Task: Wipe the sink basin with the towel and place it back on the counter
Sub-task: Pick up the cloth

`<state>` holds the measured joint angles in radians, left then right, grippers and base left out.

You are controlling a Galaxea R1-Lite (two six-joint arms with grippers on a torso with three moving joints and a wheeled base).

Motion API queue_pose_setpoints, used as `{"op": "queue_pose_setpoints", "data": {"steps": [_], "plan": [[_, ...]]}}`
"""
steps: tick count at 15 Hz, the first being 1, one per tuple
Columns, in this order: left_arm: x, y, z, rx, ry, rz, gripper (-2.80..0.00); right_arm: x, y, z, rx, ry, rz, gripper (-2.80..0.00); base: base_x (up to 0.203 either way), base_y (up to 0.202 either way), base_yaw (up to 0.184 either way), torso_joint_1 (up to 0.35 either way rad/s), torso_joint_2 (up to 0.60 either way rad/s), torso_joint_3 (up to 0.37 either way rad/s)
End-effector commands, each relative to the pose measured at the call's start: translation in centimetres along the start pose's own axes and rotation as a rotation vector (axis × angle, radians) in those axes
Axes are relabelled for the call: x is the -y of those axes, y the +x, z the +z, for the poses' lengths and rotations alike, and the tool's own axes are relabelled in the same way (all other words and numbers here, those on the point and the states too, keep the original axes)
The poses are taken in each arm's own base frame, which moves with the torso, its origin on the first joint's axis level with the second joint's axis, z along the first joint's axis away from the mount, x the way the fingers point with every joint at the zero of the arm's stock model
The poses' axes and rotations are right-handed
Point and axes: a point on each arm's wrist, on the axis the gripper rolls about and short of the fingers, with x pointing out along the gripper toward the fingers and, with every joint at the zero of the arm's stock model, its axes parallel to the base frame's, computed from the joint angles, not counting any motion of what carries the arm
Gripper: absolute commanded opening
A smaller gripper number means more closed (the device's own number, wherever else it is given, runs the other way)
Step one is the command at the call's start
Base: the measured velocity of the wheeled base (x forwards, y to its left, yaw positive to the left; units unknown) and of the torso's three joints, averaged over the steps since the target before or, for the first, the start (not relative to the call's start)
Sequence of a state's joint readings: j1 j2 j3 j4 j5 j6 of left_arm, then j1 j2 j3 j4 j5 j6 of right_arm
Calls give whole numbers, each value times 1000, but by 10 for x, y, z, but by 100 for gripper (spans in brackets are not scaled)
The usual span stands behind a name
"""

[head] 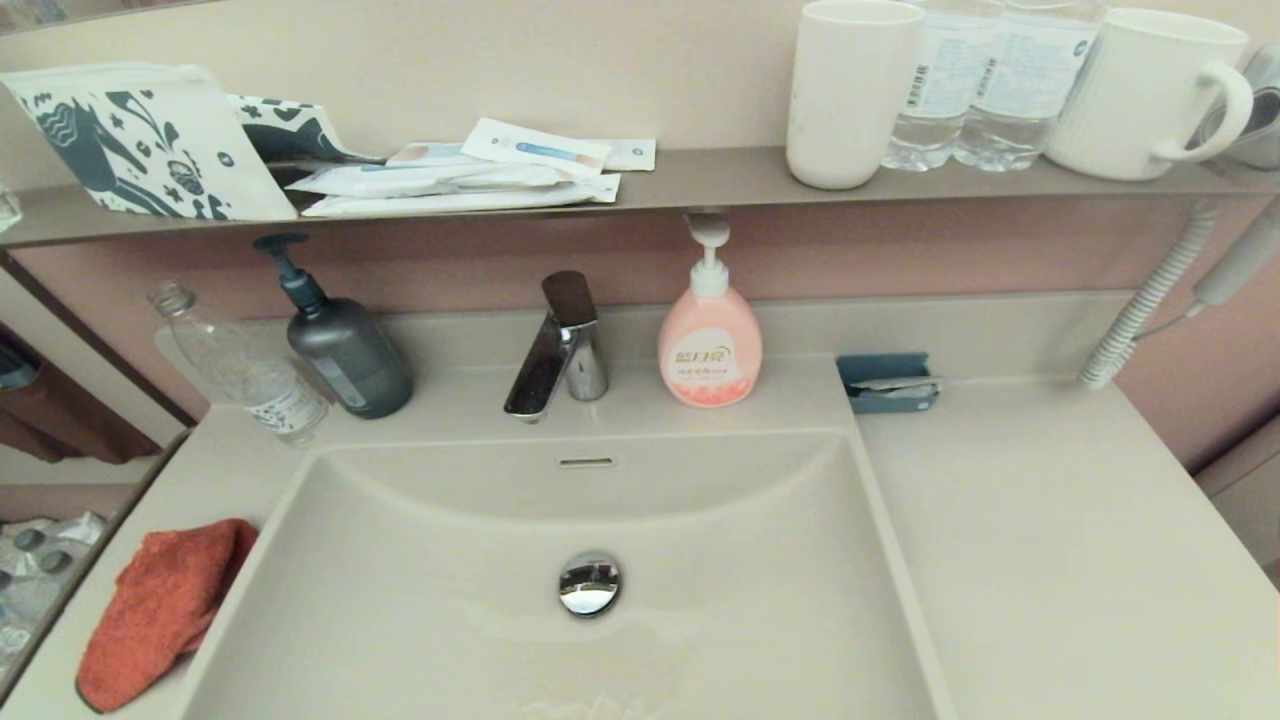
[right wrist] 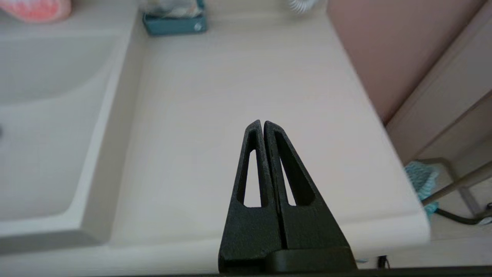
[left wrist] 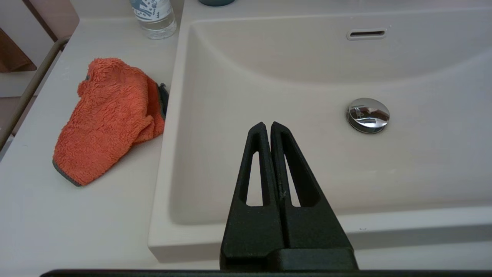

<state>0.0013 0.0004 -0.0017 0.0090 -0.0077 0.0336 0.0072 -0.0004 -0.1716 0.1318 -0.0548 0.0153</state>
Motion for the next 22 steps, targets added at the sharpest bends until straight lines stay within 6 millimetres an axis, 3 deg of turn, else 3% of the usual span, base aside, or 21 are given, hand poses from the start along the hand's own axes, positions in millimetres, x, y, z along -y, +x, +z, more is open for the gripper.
{"op": "queue_pose_setpoints", "data": {"steps": [1,11,22], "plan": [[0,0,0,0,0,0,-280,0,4,-11,-39,-1,5,-280,0,0,0,0,0,0],[0,0,0,0,0,0,-280,-1,14,-34,-50,-55,51,-280,0,0,0,0,0,0],[0,0,0,0,6,-3,-280,-1,14,-33,-40,-30,54,-280,0,0,0,0,0,0]]}}
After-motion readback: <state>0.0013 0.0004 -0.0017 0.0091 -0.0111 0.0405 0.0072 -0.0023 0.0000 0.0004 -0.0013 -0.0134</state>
